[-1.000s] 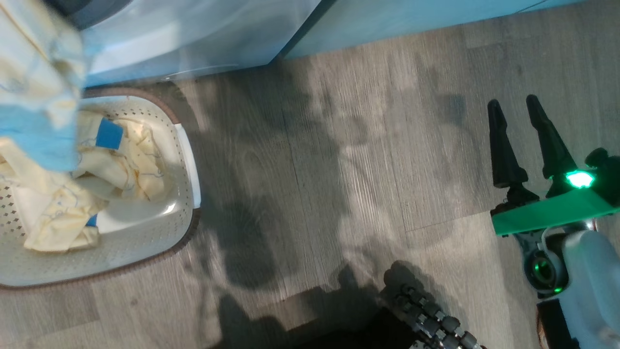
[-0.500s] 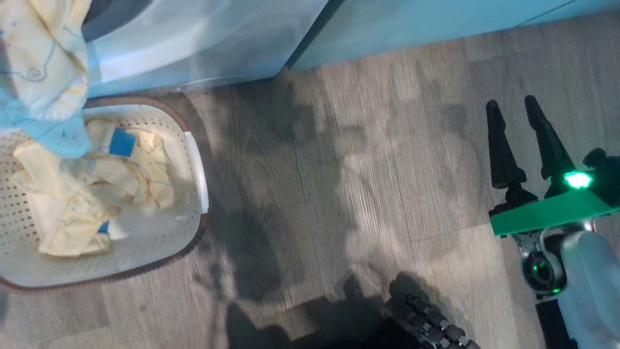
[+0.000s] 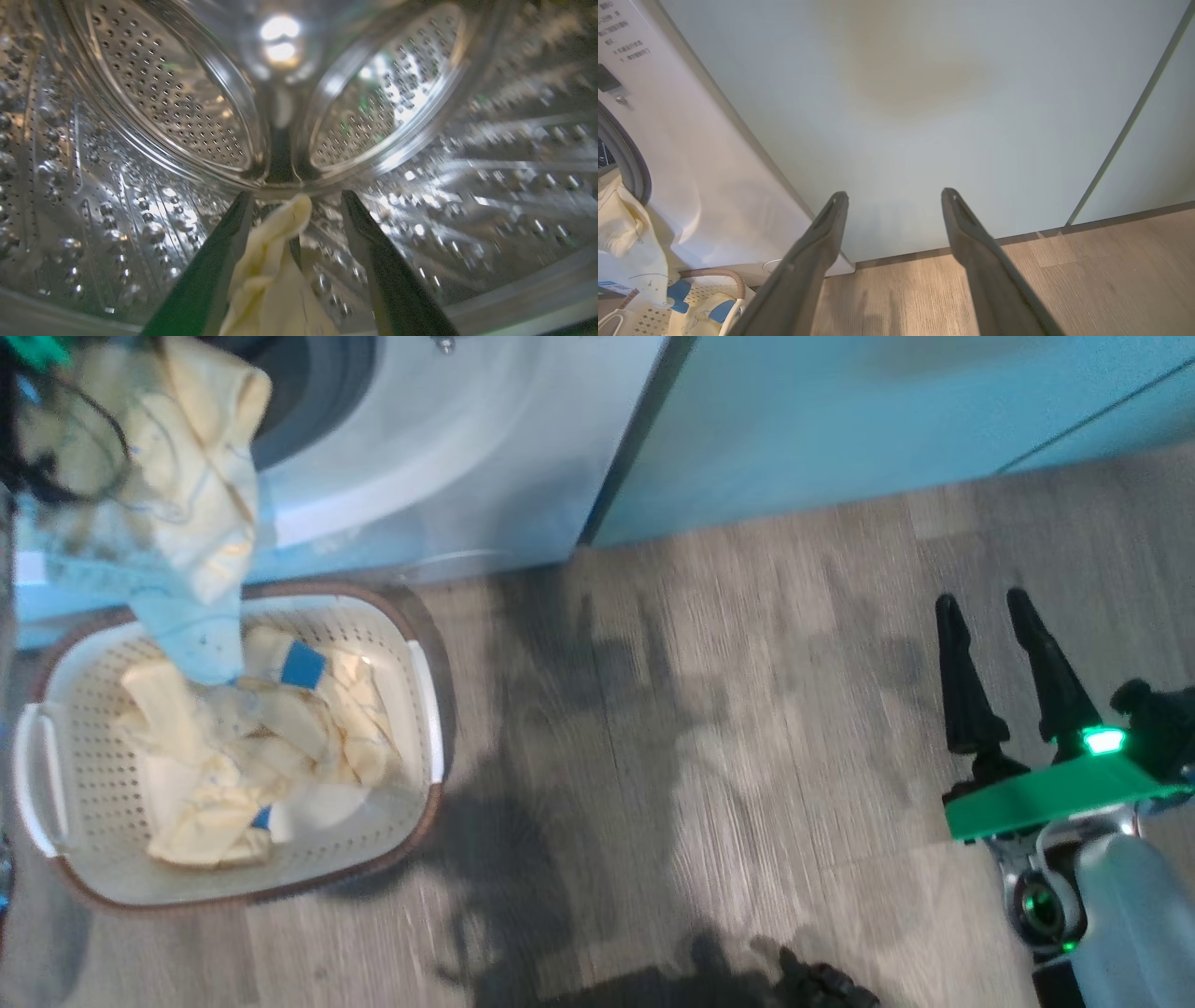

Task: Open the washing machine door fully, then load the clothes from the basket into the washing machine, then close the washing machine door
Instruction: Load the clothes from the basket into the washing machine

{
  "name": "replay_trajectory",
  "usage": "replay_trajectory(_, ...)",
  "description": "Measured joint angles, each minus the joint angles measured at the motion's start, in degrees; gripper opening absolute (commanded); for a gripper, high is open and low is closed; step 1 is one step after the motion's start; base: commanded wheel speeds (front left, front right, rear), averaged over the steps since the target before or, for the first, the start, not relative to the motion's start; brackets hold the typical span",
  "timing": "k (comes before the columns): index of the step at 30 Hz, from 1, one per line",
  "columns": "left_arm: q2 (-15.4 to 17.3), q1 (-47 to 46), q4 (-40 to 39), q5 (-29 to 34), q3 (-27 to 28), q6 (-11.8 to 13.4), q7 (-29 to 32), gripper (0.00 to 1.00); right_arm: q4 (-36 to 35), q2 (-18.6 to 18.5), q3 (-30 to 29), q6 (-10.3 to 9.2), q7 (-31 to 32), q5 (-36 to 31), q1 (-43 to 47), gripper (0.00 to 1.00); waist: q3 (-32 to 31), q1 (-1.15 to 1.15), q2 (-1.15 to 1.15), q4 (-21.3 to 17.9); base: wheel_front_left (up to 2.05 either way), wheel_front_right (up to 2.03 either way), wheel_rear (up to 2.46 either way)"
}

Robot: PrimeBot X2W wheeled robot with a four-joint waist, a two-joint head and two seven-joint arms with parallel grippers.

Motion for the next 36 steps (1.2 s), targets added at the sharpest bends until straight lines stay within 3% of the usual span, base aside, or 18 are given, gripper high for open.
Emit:
replay_trajectory(8,-2.52,10.25,-1.00,-2.57,0.42,-0.93,-0.25,1.00,0.48,-1.01,-1.52,0.00,0.01,-0.51,3.88,1.00,-6.68,0.00,0.00,1.73,0.00,0.00,0.00)
replay_trajectory(24,-7.87,49.84,-30.52,-0.75,8.28,1.77,-0.51,1.00,0.49,-2.03,-3.23,0.00,0.01,-1.44,11.43,1.00,-18.04,0.00,0.00,5.87,0.00,0.00,0.00)
replay_trajectory(36,-13.93,67.97,-41.94,1.53,14.85,2.05,-0.49,1.00,0.43,-2.01,-3.74,0.00,0.01,-1.45,13.64,1.00,-20.25,0.01,0.00,8.00,0.00,0.00,0.00)
